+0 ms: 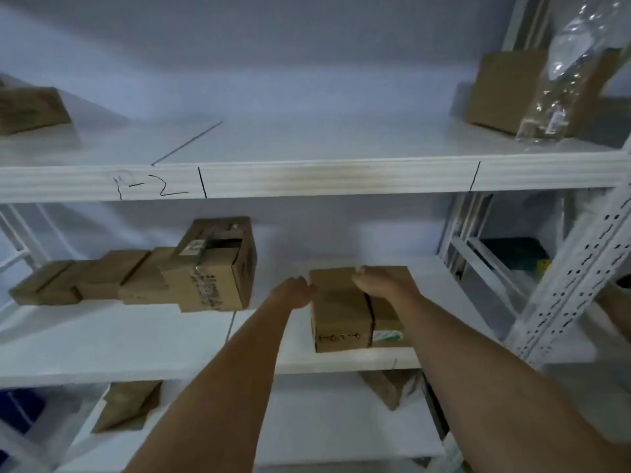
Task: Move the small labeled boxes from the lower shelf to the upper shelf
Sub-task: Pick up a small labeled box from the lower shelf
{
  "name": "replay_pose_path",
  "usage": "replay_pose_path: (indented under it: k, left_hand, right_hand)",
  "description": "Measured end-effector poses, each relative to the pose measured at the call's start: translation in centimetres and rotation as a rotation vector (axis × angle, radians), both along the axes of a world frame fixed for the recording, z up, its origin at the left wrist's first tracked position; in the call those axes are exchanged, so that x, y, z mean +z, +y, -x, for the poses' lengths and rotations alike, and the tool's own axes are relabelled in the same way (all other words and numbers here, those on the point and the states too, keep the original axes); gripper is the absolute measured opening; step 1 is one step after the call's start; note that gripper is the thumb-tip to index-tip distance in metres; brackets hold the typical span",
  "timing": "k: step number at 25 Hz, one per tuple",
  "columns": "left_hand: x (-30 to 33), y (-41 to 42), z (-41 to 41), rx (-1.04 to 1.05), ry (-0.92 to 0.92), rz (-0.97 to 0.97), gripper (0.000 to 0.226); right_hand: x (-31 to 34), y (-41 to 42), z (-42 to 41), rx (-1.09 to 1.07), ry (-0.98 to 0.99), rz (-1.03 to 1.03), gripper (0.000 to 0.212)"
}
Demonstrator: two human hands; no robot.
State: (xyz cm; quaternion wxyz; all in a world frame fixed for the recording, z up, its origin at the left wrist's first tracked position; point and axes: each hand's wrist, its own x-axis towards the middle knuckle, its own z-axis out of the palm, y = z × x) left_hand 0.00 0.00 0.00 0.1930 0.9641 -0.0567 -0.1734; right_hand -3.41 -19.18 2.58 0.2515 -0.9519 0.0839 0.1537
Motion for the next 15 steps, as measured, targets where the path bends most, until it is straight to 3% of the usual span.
replay_pose_path:
  k: [10,15]
  left_hand:
    - [-7.3,-1.5,-1.8,0.309,0.357,0.455,0.064]
    - [-8.9,-2.2,-2.4,0.477,0.448,0.678,0.063]
  right_hand:
    - [-4.3,0.3,-3.7,-0.138,0.063,-0.075,0.063]
    - [-5.0,0.7,-3.9,-0.180,0.011,-0.100,0.054]
